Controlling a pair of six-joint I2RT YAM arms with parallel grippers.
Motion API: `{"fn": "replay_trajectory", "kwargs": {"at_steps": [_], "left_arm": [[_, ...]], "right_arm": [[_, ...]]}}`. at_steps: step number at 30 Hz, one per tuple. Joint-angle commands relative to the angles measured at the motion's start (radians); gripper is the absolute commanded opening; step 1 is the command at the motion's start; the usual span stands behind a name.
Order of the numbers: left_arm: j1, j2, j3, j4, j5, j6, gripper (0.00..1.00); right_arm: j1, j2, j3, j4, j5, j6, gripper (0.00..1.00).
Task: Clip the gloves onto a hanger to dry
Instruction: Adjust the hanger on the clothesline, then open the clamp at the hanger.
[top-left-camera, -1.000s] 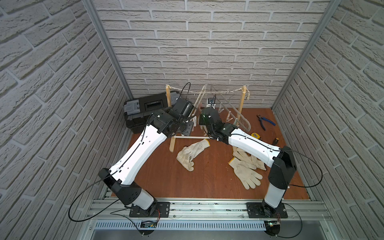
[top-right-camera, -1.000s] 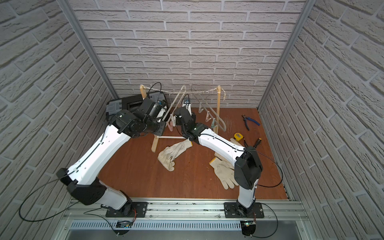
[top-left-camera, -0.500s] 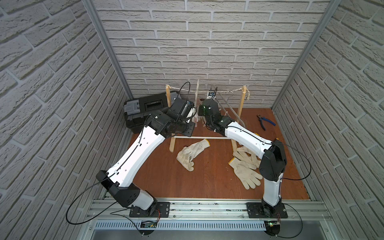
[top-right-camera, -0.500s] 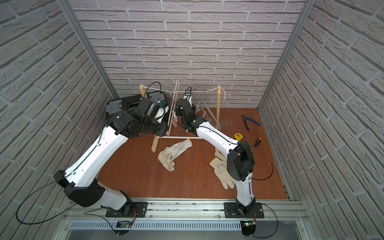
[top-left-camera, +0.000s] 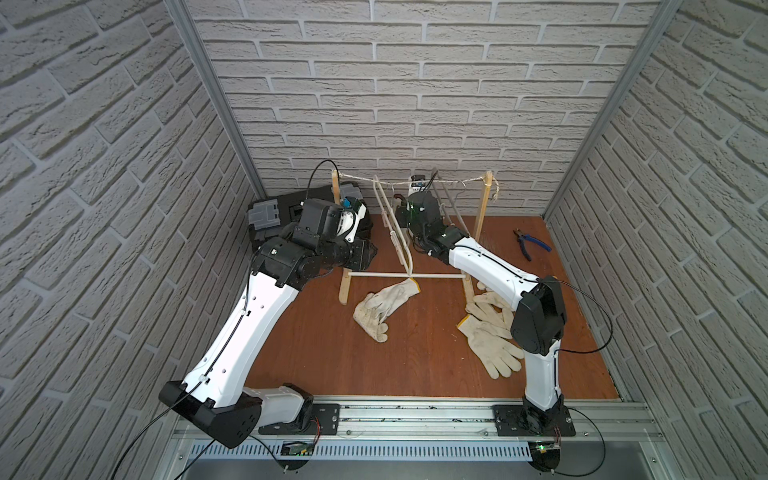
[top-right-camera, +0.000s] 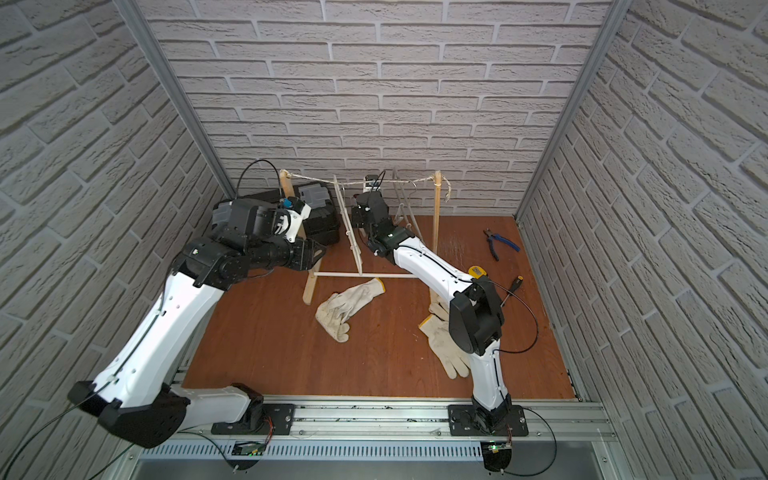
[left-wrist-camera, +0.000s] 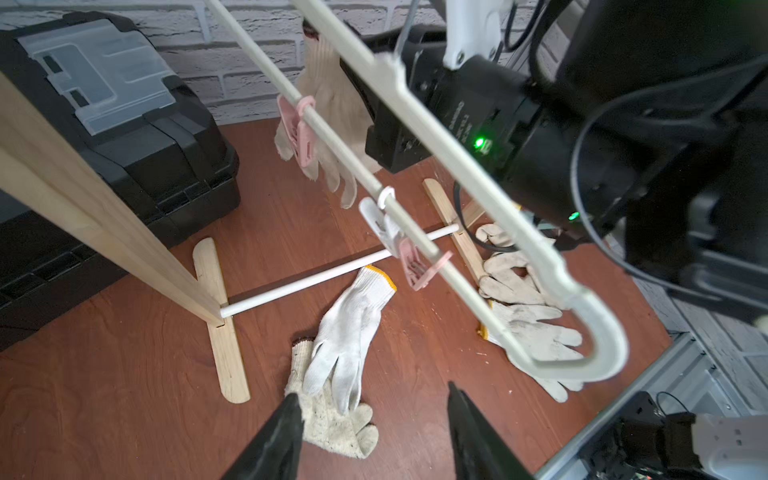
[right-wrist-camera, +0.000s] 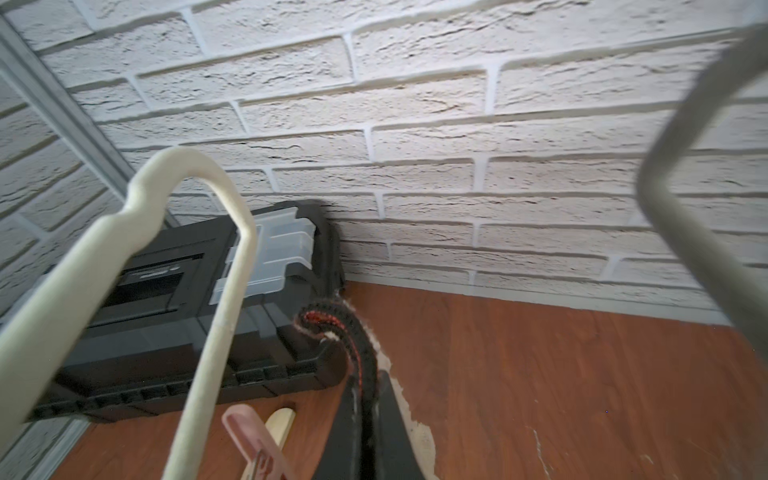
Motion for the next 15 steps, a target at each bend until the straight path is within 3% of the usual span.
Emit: {"fn": "replay_trajectory", "kwargs": {"at_steps": [1, 7, 15], "left_arm": [[0.033, -0.051, -0.112, 0.216, 0.048, 0.036, 0.61], [0.136, -0.059, -0.236, 0.376, 0.14, 0.039, 0.65], [0.207, -0.025, -0.274, 0.465, 0.179, 0.129, 0.7]], "right_arm": [[-0.013, 0.022, 0.045, 0.023, -0.179, -0.066, 0.03], [-0.036, 0.052, 0.09, -0.01, -0.392, -0.065, 0.02], [-0.037, 0.034, 0.072, 0.007, -0.542, -0.068, 0.02]]}}
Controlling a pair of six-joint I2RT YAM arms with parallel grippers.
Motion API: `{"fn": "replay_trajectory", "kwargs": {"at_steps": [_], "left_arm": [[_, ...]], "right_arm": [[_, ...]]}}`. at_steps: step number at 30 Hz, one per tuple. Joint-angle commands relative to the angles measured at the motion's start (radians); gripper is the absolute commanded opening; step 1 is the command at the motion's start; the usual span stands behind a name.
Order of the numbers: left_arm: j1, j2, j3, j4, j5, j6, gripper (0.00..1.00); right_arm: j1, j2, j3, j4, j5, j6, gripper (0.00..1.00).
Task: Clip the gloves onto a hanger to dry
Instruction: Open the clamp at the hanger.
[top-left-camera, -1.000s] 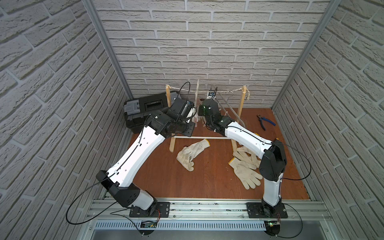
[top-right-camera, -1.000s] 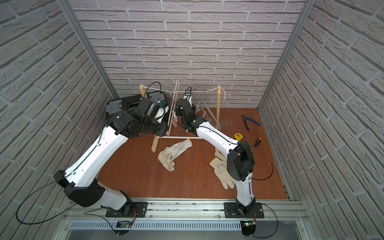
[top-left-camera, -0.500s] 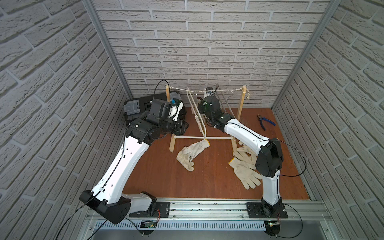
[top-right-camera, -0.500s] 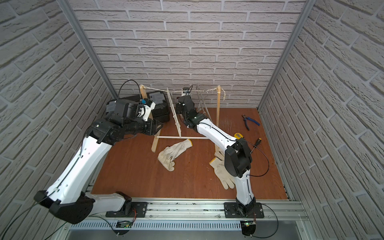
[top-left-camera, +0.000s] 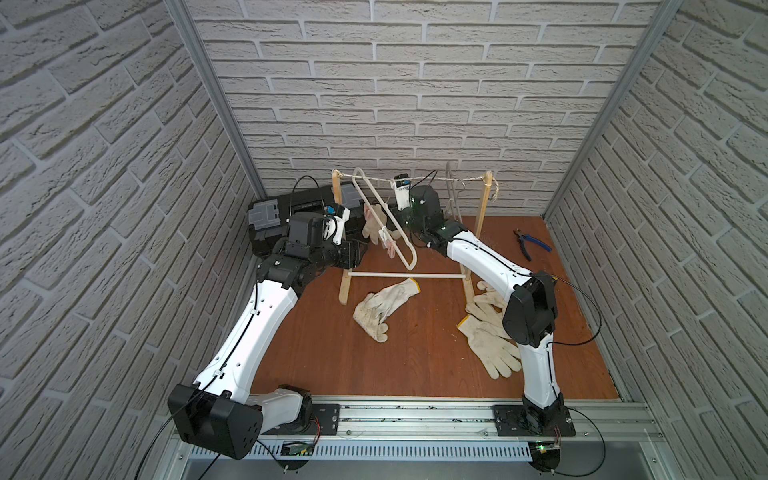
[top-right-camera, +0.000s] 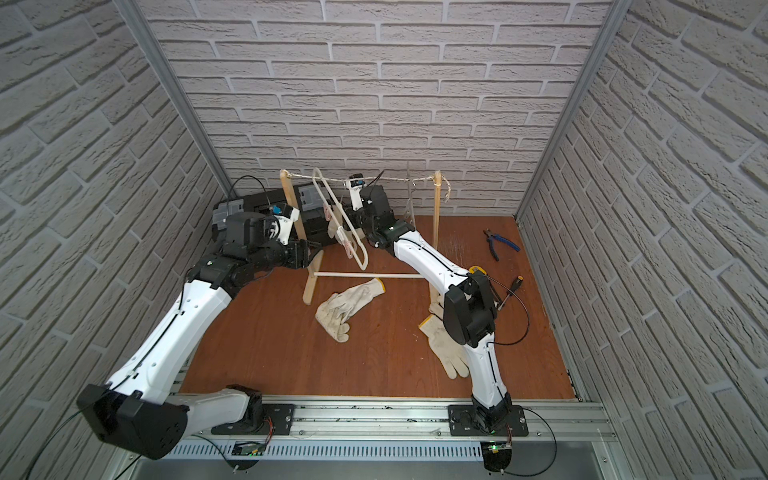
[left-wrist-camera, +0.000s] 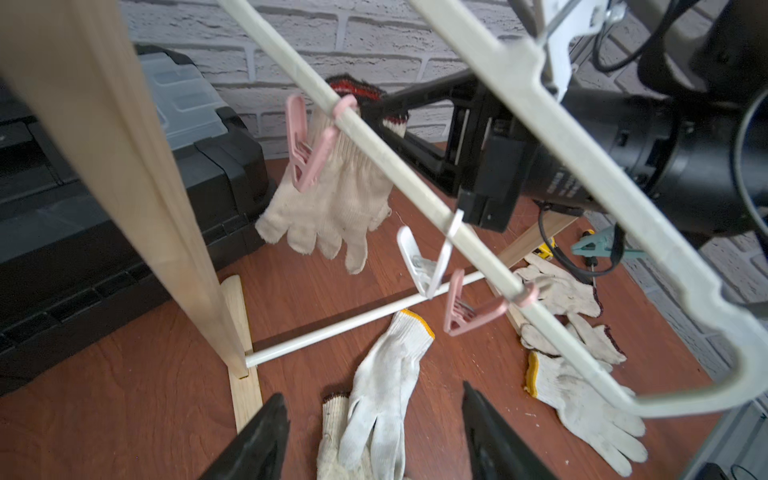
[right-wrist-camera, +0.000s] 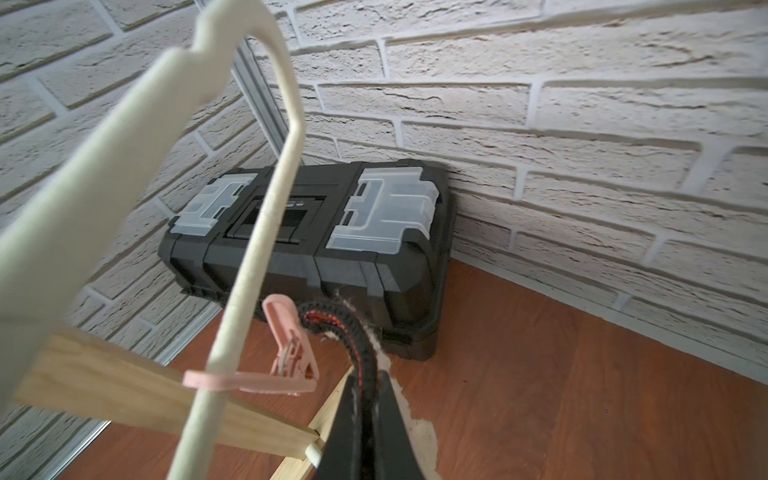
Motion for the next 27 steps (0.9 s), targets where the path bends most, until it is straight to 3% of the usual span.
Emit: {"fn": "replay_trajectory", "kwargs": {"at_steps": [1, 9, 16, 27], "left_arm": [[0.016, 0.015, -0.022, 0.121, 0.043, 0.075, 0.7], [0.047, 0.056, -0.049, 0.22, 0.084, 0.135, 0.73], [0.106, 0.068, -0.026, 0.169, 0.157, 0.225, 0.73], [0.146, 0.132, 0.046, 0.129, 0.209, 0.244, 0.72]], "right_arm": [[-0.003, -0.022, -0.001, 0.051, -0.115, -0.013, 0.03], [-0.008, -0.042, -0.03, 0.052, -0.242, -0.024, 0.03], [-0.015, -0.082, -0.06, 0.031, -0.331, -0.043, 0.03], [-0.015, -0.163, -0.122, 0.028, -0.405, -0.058, 0.03]]}}
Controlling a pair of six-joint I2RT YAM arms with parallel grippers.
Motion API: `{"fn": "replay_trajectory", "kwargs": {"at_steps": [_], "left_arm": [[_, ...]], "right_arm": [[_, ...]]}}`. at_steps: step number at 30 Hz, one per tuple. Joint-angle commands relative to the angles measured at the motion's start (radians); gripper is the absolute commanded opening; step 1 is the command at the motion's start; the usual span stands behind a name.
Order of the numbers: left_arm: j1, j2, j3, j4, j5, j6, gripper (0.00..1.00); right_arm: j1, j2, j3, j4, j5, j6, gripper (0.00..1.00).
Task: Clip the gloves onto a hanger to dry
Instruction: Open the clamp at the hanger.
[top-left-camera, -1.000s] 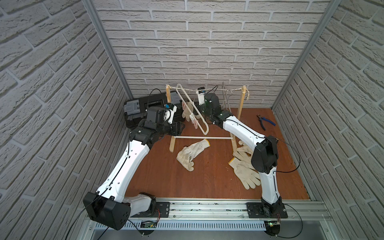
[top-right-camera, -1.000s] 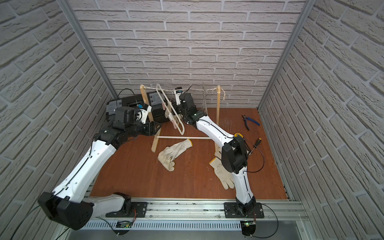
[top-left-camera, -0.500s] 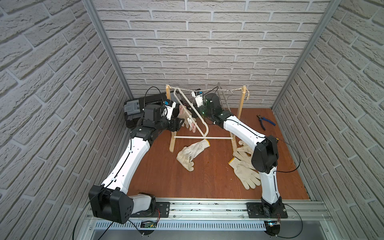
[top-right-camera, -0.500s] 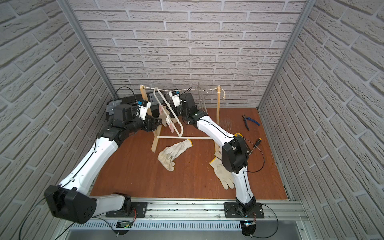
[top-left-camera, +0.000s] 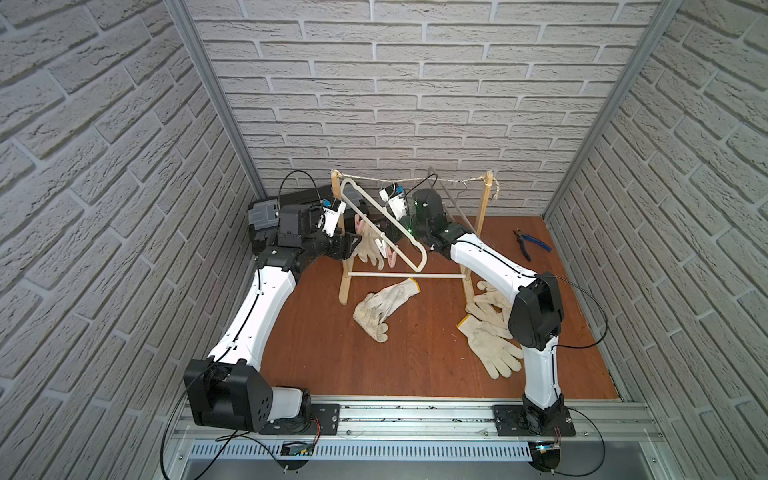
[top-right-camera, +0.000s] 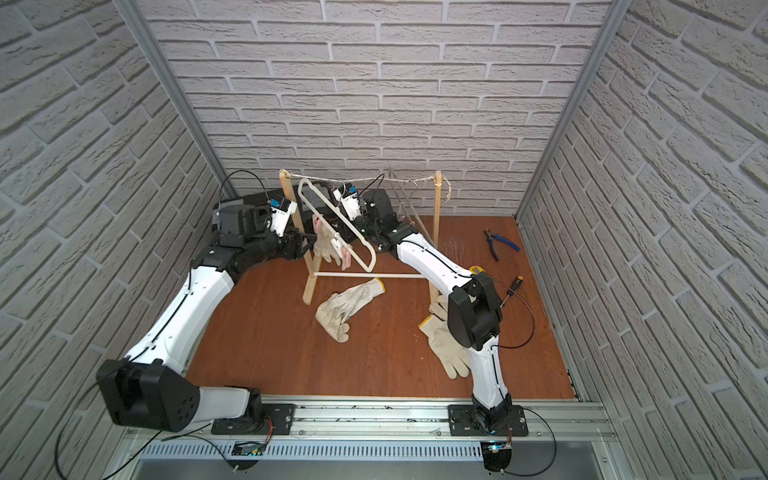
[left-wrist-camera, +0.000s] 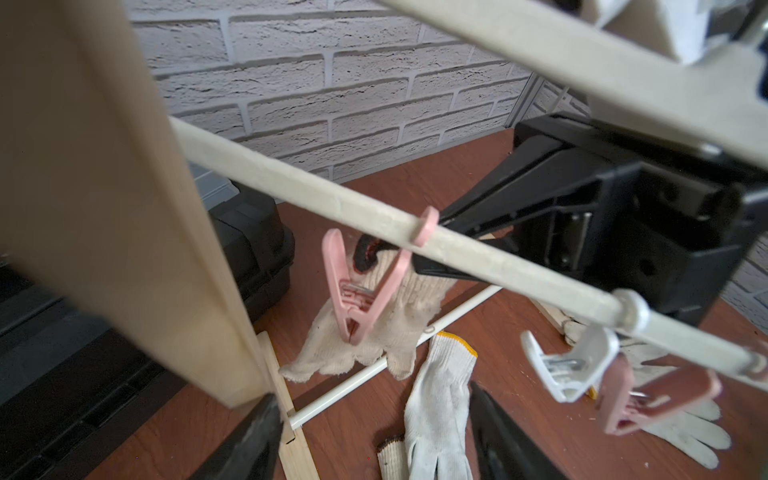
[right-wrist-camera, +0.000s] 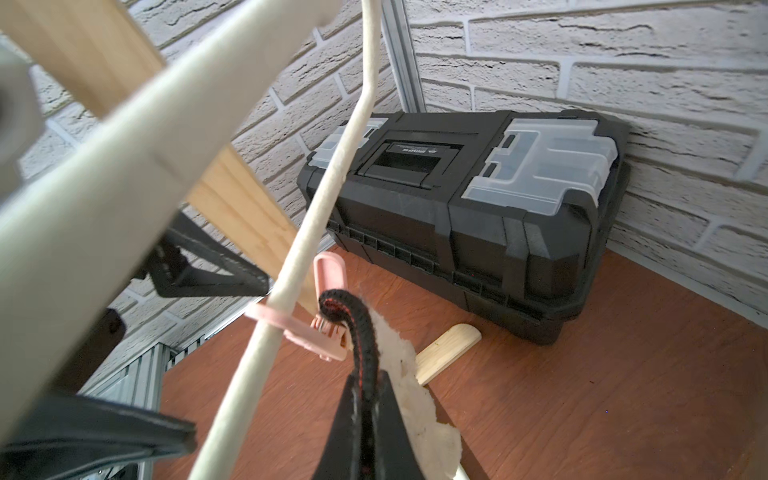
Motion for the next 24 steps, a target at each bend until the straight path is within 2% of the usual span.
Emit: {"fn": "replay_trajectory", "kwargs": {"at_steps": [1, 9, 17, 24], "left_arm": [[0.016, 0.015, 0.036, 0.031, 0.037, 0.016, 0.72], [0.017, 0.031, 0.012, 0.149, 0.122, -0.071, 0.72], [-0.001, 0.077, 0.03, 0.138, 0.177, -0.07, 0.72], [-0.013, 0.125, 0.074, 0.103, 0.209, -0.056, 0.61]], "right_arm": [[-0.004, -0.093, -0.02, 0.031, -0.047, -0.021, 0.03], [-0.004, -0.119, -0.034, -0.011, -0.07, -0.032, 0.03], [-0.004, -0.125, -0.036, -0.032, -0.067, -0.039, 0.03], [-0.003, -0.129, -0.037, -0.047, -0.064, -0.045, 0.03]]}}
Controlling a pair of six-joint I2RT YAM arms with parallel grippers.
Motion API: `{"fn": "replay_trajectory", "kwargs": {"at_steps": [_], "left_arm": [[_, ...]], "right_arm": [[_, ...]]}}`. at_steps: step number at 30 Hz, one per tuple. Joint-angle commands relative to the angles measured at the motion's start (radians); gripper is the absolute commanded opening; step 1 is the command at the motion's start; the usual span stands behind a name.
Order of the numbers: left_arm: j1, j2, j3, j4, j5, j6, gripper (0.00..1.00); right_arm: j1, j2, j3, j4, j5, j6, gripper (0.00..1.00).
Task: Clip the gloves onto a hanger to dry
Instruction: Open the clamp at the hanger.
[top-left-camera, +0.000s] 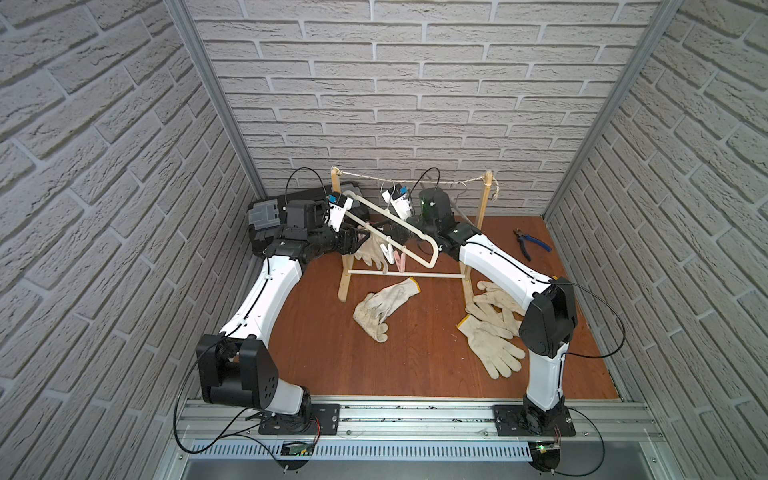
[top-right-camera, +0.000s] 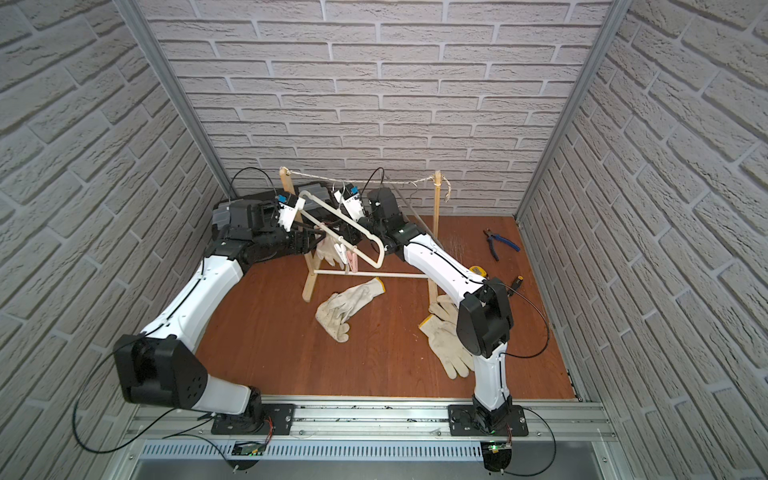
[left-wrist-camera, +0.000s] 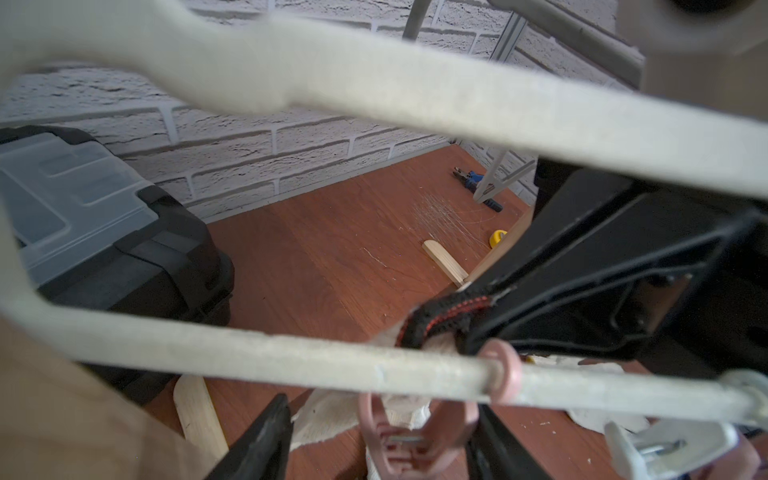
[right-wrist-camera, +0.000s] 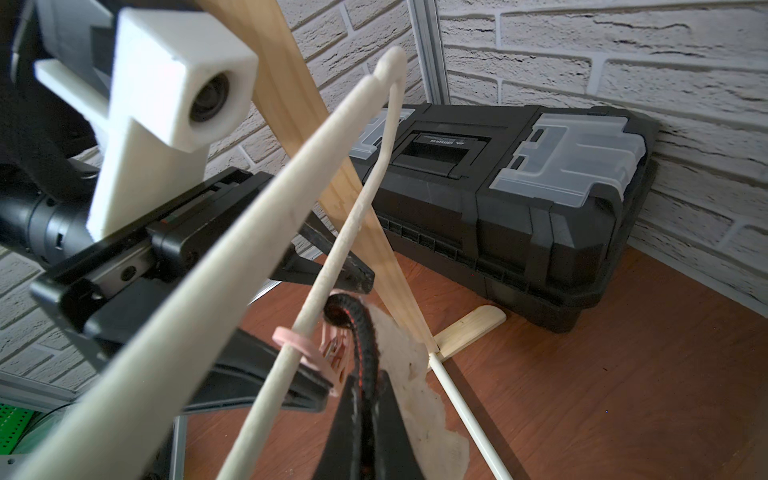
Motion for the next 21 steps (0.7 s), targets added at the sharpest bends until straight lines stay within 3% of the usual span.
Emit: {"fn": "replay_trajectory", "kwargs": {"at_steps": [1, 8, 18, 21], "left_arm": [[-0.011, 0.012, 0.039, 0.017, 0.035, 0.005, 0.59], [-0.018, 0.027, 0.057, 0.022, 0.057, 0.01, 0.4], [-0.016, 0.036, 0.054, 0.008, 0.087, 0.037, 0.22], [-0.013, 0.039, 0.054, 0.004, 0.102, 0.042, 0.13]], "right_arm": [[-0.003, -0.063, -0.002, 0.014, -0.018, -0.013, 0.03], [-0.003, -0.065, -0.004, -0.006, -0.01, -0.028, 0.03], [-0.006, -0.072, -0.004, -0.051, 0.02, -0.063, 0.03], [-0.012, -0.08, -0.009, -0.094, 0.031, -0.104, 0.03]]}}
